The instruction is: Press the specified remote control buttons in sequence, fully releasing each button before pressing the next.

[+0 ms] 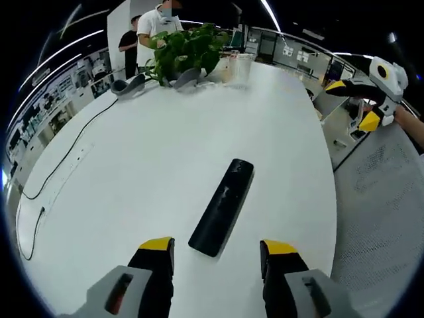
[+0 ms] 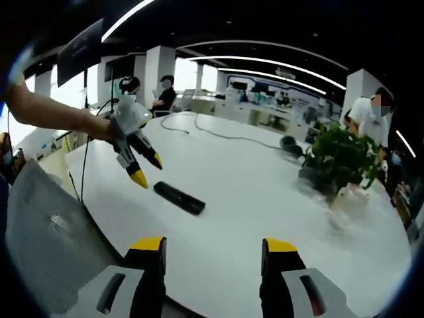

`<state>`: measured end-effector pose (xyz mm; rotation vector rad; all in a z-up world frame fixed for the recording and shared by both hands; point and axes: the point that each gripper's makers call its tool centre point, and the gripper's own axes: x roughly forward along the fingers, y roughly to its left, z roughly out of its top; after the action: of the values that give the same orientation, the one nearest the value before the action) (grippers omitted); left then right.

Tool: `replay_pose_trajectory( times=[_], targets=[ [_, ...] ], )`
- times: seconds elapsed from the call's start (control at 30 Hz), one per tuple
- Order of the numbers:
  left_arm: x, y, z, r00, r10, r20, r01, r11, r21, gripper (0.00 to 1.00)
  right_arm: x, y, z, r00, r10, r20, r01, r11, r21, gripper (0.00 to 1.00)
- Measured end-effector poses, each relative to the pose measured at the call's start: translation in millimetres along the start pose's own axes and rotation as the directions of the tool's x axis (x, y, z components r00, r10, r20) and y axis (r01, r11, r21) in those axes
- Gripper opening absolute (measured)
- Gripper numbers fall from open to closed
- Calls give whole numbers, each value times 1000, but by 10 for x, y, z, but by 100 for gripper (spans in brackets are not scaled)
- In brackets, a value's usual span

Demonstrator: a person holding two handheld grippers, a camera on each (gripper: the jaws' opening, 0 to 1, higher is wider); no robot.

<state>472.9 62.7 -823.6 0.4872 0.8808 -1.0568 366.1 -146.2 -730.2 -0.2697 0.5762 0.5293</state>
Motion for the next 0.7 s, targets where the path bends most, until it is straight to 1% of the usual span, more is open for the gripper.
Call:
replay_pose_trajectory(
  times=[0.07,0.3,0.5,0.6,0.7],
  targets=[
    [35,17,-7,1000,0,-5,0,1000,-2,54,4,4,-5,1000,7,-2,-7,1000,9,54],
    [144,36,-3,1000,-9,-25,9,1000,8,53,11,-13,-39,1000,0,-22,0,1000,6,55],
    [215,79,-26,999,-7,-42,7,1000,-6,53,14,-22,-50,1000,0,-28,0,1000,11,55],
    [247,98,-55,998,-7,-59,7,1000,3,53,16,-20,-54,1000,1,-29,-1,1000,14,55],
    [255,107,-51,998,-4,-62,5,1000,12,53,16,-20,-59,999,1,-32,-1,1000,12,55]
  ],
)
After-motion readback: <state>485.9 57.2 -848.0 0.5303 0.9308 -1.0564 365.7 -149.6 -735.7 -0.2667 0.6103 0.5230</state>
